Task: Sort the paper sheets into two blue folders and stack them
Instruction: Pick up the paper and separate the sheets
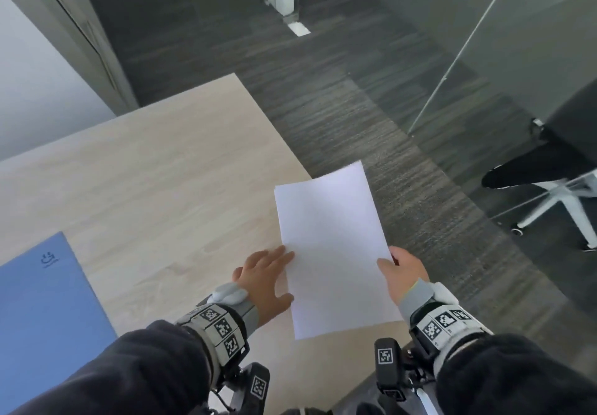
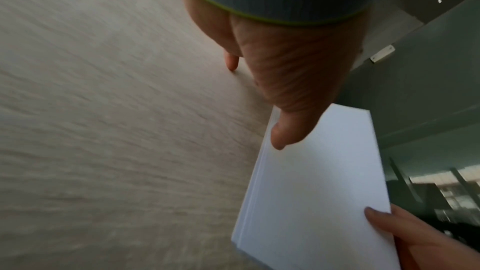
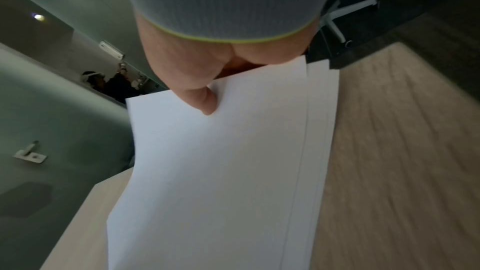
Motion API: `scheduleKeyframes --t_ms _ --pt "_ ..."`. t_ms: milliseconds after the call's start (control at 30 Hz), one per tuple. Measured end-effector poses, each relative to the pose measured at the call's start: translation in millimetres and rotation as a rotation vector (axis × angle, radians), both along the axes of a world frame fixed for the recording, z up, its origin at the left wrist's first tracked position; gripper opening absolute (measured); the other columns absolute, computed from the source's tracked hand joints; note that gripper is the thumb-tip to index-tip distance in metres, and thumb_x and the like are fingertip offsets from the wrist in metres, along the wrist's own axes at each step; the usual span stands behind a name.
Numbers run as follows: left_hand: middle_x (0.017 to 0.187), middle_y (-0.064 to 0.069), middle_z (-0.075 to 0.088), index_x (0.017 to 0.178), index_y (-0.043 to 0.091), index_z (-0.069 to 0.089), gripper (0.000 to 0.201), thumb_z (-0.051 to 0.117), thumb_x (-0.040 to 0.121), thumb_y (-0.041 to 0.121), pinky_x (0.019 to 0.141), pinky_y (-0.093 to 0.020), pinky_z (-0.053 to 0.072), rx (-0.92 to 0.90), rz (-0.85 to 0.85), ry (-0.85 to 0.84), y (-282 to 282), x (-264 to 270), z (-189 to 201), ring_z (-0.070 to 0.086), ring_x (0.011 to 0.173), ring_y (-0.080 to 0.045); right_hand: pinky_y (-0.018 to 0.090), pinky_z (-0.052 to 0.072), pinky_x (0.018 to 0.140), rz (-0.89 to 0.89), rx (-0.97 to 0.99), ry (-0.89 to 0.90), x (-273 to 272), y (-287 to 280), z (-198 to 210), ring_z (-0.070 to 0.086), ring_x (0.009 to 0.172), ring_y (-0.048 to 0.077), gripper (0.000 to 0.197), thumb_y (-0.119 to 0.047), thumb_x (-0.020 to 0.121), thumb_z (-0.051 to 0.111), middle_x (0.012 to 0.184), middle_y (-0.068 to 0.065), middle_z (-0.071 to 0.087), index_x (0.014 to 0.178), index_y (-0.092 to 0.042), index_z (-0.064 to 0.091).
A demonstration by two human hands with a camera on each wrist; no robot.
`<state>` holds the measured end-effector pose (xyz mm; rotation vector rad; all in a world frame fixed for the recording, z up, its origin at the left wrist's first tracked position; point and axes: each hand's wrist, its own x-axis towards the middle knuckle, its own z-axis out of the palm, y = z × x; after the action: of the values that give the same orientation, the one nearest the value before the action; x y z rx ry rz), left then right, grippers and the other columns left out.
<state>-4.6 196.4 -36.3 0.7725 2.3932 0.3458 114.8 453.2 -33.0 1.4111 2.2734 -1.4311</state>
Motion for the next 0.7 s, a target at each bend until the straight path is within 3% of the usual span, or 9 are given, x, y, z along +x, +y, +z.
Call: scheduleKeyframes --t_ms 100,200,300,400,467,533,633,700 --pt "0.158 0.012 0.026 0.151 0.036 0.022 0.085 0.068 0.08 0.041 0.113 -0.046 0.034 0.147 0.267 -0.057 -4.2 -10.6 2.9 0.029 0.143 -0.02 0.029 0.045 0.061 0.08 -0.027 0.118 -14.7 -3.0 13.9 0.059 0.07 0.024 0.02 -0.017 0.09 0.05 0.083 -0.001 0.069 0.096 -0.025 0.067" --pt "0.146 0.003 0.043 0.152 0.027 0.022 0.093 0.077 0.077 0.039 0.1 -0.041 0.046 0.32 0.612 -0.191 -11.1 -22.2 8.9 0.05 0.124 -0.018 0.038 0.055 0.074 0.096 -0.124 0.194 -28.7 -12.3 23.0 0.068 0.08 0.026 0.026 -0.013 0.089 0.054 0.088 0.002 0.074 0.087 -0.035 0.069" --pt "0.128 0.002 0.062 0.147 0.024 0.035 0.096 0.081 0.066 0.048 0.088 -0.039 0.053 0.515 0.837 -0.447 -25.7 -32.9 19.4 0.065 0.105 -0.018 0.048 0.057 0.085 0.113 -0.285 0.238 -45.3 -28.9 27.8 0.072 0.09 0.028 0.024 -0.009 0.089 0.056 0.095 0.005 0.076 0.095 -0.025 0.072" --pt "0.114 -0.009 0.074 0.125 0.012 0.061 0.087 0.085 0.051 0.052 0.096 -0.051 0.053 0.643 1.043 -0.687 -47.2 -40.9 28.9 0.071 0.102 -0.029 0.045 0.058 0.082 0.174 -0.418 0.3 -62.2 -52.5 33.7 0.072 0.09 0.028 0.025 -0.001 0.091 0.054 0.096 0.006 0.077 0.1 -0.018 0.07" --pt "0.108 -0.009 0.076 0.113 0.009 0.069 0.078 0.088 0.049 0.051 0.098 -0.052 0.052 0.662 1.114 -0.642 -67.4 -42.7 34.7 0.071 0.101 -0.032 0.036 0.058 0.074 0.242 -0.503 0.332 -74.7 -72.1 39.1 0.071 0.088 0.027 0.027 0.005 0.087 0.056 0.097 0.007 0.076 0.103 -0.014 0.068" --pt "0.1 -0.007 0.078 0.103 0.01 0.072 0.073 0.087 0.049 0.058 0.093 -0.046 0.055 0.609 1.121 -0.5 -86.0 -43.5 42.3 0.073 0.095 -0.03 0.031 0.056 0.07 0.314 -0.537 0.344 -86.3 -89.5 45.9 0.069 0.085 0.024 0.034 0.004 0.074 0.058 0.095 0.008 0.074 0.1 -0.014 0.067" --pt "0.087 0.0 0.076 0.082 0.021 0.072 0.023 0.08 0.076 0.041 0.082 -0.035 0.055 0.607 1.087 -0.321 -100.5 -38.6 67.4 0.072 0.087 -0.023 0.03 0.055 0.069 0.373 -0.568 0.331 -100.6 -108.4 54.6 0.068 0.083 0.021 0.04 -0.003 0.063 0.052 0.093 0.007 0.072 0.098 -0.016 0.067" --pt "0.087 0.004 0.075 0.081 0.025 0.071 0.01 0.075 0.083 0.034 0.079 -0.03 0.053 0.654 1.058 -0.246 -109.1 -34.2 86.7 0.07 0.085 -0.018 0.027 0.054 0.071 0.404 -0.584 0.334 -109.0 -123.6 63.7 0.069 0.085 0.018 0.034 -0.008 0.065 0.059 0.093 0.004 0.073 0.095 -0.018 0.068"
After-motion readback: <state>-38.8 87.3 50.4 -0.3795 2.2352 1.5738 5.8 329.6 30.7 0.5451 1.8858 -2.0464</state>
